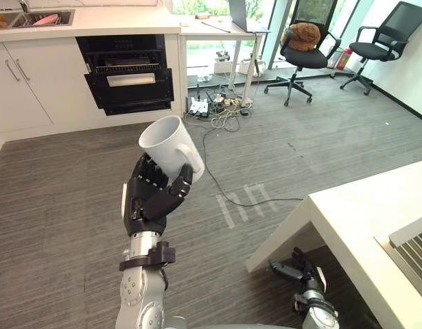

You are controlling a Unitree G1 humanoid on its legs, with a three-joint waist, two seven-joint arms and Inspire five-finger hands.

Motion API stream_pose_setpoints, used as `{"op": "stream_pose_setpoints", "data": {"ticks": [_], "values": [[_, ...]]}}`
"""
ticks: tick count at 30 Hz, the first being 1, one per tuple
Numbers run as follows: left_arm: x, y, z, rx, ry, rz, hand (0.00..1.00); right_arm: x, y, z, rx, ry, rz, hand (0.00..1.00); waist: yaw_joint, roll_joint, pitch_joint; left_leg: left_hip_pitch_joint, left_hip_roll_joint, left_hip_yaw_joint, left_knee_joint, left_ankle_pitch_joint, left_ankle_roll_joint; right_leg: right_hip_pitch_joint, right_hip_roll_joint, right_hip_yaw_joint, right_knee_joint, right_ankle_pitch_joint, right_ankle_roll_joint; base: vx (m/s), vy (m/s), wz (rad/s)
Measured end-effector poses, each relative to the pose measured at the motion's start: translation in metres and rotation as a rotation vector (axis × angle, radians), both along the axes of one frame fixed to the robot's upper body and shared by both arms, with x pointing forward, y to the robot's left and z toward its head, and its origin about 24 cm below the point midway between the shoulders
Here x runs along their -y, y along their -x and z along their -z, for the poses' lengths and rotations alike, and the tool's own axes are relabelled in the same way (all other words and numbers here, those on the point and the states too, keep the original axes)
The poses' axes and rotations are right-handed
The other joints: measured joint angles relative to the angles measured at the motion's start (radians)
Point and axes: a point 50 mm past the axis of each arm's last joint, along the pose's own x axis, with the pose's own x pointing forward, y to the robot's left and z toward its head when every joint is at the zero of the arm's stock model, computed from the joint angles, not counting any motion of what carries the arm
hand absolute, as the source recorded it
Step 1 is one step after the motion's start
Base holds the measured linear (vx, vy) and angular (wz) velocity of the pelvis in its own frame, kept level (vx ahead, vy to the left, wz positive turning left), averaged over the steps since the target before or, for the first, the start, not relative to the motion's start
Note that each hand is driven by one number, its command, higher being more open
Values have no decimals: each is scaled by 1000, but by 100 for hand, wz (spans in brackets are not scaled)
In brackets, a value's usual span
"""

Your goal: Walk over to the sink, pick up the cup, carry it to the dishwasher, place the cup inside the dishwasher, then close the dishwasher door

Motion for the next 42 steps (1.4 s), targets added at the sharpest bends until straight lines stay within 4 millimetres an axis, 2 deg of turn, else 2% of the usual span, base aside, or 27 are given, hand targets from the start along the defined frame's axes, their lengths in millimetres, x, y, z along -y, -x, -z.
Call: {"op": "stream_pose_setpoints", "data": {"ticks": [3, 4, 11, 13, 14, 16, 18, 21, 24, 26, 28, 29, 30, 31, 32, 33, 34, 35, 37, 38, 39, 40, 41, 42], "values": [[-1, 2, 7, -36, -3, -5, 30, -6, 8, 7, -44, -13, -21, 90, 2, 0, 0, 18, -3, -13, -35, 18, -5, 13, -1, -7, -11, 6, -1, 36, -34, 17], [-12, 7, 13, -67, -17, -46, 30, -16, 17, 11, -81, -13, -79, 90, 10, -16, -11, -10, -7, -48, -124, 130, -2, -2, 3, -29, -84, 94, -17, 0, 0, 0], [-10, 6, 13, -68, -14, -40, 30, -15, 19, 11, -82, -12, -76, 90, -9, -10, -19, 8, 7, -2, -132, 124, -4, -1, 9, -1, -102, 100, -16, 4, -1, -16], [-1, 3, 11, -58, -4, -5, 30, -9, 28, 12, -99, -4, -44, 90, -41, -8, -34, 14, 7, -2, -139, 125, -6, 2, 4, -23, -102, 100, -16, 48, -13, 1], [2, 1, 11, -52, -1, 9, 30, -7, 30, 12, -102, -1, -33, 90, -43, -7, -34, 17, 9, 2, -147, 126, -7, 4, 4, -29, -103, 100, -16, 34, -20, -4], [15, -7, 11, -47, -1, 69, 30, 0, 39, 11, -115, 12, 4, 90, -55, -8, -40, 46, 28, 68, -195, 137, -24, 22, -3, -47, -118, 98, -19, 36, -45, 14], [24, -14, 14, -62, -24, 119, 30, 7, 40, 11, -118, 29, 29, 90, -76, -4, -44, 59, 36, 105, -233, 174, -22, 33, -16, -86, -131, 97, -18, 57, -40, 45], [26, -15, 18, -89, -67, 161, 30, 13, 30, 9, -108, 57, 14, 90, -78, 1, -44, 60, 14, 70, -300, 222, -18, 26, -29, -118, -128, 89, -12, 28, -7, 50], [20, -14, 26, -129, -108, 158, 30, 17, 20, 9, -102, 71, 8, 90, -77, 4, -40, 4, -15, -41, -288, 249, -17, 32, -52, -239, -122, 69, -10, 0, -7, 112], [14, -16, 24, -124, -115, 134, 30, 20, 13, 8, -89, 75, 29, 90, -64, 12, -18, -47, -26, -58, -254, 254, -25, 34, -67, -321, -110, 57, -10, -97, 5, 135], [5, -17, 23, -123, -119, 92, 30, 24, 4, 5, -71, 85, 49, 90, -49, 23, 3, -98, 17, 76, -197, 215, 1, 35, -78, -394, -104, 53, -12, -125, 21, 120], [-1, -17, 23, -128, -121, 59, 30, 27, -3, 3, -52, 93, 55, 90, -45, 30, 19, -134, 77, 212, -123, 172, 7, 42, -87, -435, -104, 53, -12, -46, 95, 100], [-4, -17, 23, -130, -114, 33, 30, 31, -8, 0, -39, 109, 55, 90, -45, 51, 36, -146, 125, 309, -61, 153, 9, 60, -90, -467, -101, 47, -1, -27, 94, 93], [-5, -17, 23, -132, -113, 28, 30, 33, -9, -1, -39, 115, 55, 90, -42, 53, 42, -147, 135, 335, -48, 160, 12, 63, -98, -478, -90, 35, 16, -16, 188, 75], [-6, -17, 24, -134, -118, 26, 30, 36, -7, -1, -45, 121, 56, 90, -36, 61, 44, -144, 125, 337, -42, 178, 9, 67, -122, -492, -62, 12, 37, 2, 224, 49], [-8, -16, 24, -134, -120, 19, 30, 35, -9, -1, -40, 120, 54, 90, -32, 56, 45, -147, 105, 333, -38, 166, 16, 66, -145, -497, -51, -5, 45, 47, 315, 51], [-10, -16, 23, -128, -123, 12, 30, 35, -11, -2, -36, 122, 52, 90, -35, 56, 46, -168, 86, 323, -9, 142, 29, 61, -167, -503, -31, -19, 66, 75, 243, 34], [-13, -16, 23, -127, -125, 4, 30, 35, -12, -2, -34, 122, 51, 90, -35, 55, 47, -179, 79, 321, 10, 126, 37, 55, -180, -505, -17, -25, 73, 109, 251, 29], [-17, -15, 23, -132, -131, -12, 30, 34, -14, -3, -37, 133, 34, 90, -34, 38, 58, -192, 41, 320, 92, 46, 62, 46, -246, -506, 74, -72, 100, 141, 270, 18], [-18, -15, 23, -132, -132, -15, 30, 35, -15, -4, -35, 140, 27, 90, -36, 36, 62, -188, 29, 317, 107, 26, 70, 37, -264, -498, 130, -77, 97, 191, 257, 24], [-18, -15, 22, -129, -131, -16, 30, 36, -19, -8, -17, 154, 17, 90, -41, 37, 74, -176, 12, 310, 128, -7, 89, -37, -309, -440, 325, -77, 33, 230, 251, 39], [-19, -15, 20, -121, -142, -13, 30, 34, -23, -10, -6, 172, -7, 90, -58, 33, 90, -142, -6, 287, 129, -28, 103, -111, -318, -327, 512, -24, -29, 241, 245, 52], [-20, -15, 19, -117, -150, -10, 30, 34, -24, -12, -2, 181, -18, 90, -66, 33, 94, -128, -10, 269, 130, -38, 106, -138, -300, -272, 575, -36, -11, 278, 189, 61], [-20, -15, 17, -108, -159, -6, 30, 34, -28, -16, 18, 201, -33, 90, -78, 34, 97, -100, -12, 251, 122, -58, 113, -191, -246, -199, 642, -71, 10, 309, 131, 43]]}}
